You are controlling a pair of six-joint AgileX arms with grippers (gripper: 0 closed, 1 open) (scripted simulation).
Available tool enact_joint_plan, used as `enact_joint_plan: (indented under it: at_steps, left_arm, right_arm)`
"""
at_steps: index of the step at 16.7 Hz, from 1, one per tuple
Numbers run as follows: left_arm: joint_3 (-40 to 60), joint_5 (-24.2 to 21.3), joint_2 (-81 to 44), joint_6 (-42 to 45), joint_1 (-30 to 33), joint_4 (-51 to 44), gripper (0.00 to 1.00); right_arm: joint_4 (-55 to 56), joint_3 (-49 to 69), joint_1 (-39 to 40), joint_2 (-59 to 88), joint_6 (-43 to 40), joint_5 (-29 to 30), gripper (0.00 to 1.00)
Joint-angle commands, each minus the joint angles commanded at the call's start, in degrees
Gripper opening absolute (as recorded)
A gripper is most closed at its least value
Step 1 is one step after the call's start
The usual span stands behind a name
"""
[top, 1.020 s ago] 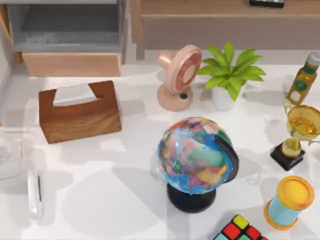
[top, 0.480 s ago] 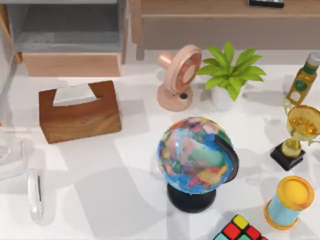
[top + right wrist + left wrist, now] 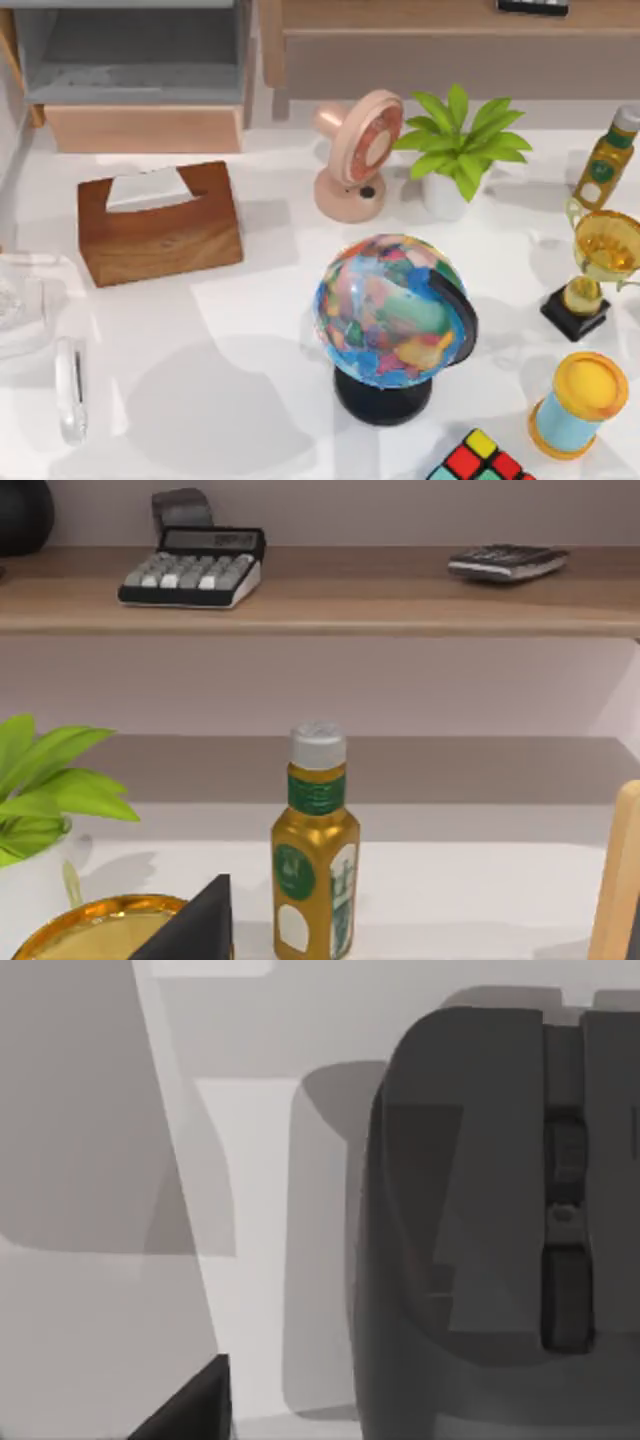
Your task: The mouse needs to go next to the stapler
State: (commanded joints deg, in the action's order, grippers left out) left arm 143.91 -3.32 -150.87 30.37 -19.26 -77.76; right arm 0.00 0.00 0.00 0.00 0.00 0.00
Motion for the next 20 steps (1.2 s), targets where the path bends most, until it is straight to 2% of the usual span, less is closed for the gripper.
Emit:
enact_joint_plan:
  at_steps: [20]
  left_arm:
    - [-5.6, 0.0, 0.1, 0.0, -0.1, 5.9, 1.0]
  right_arm:
    - [0.0, 0.0, 0.0, 0.0, 0.0, 0.0, 1.0]
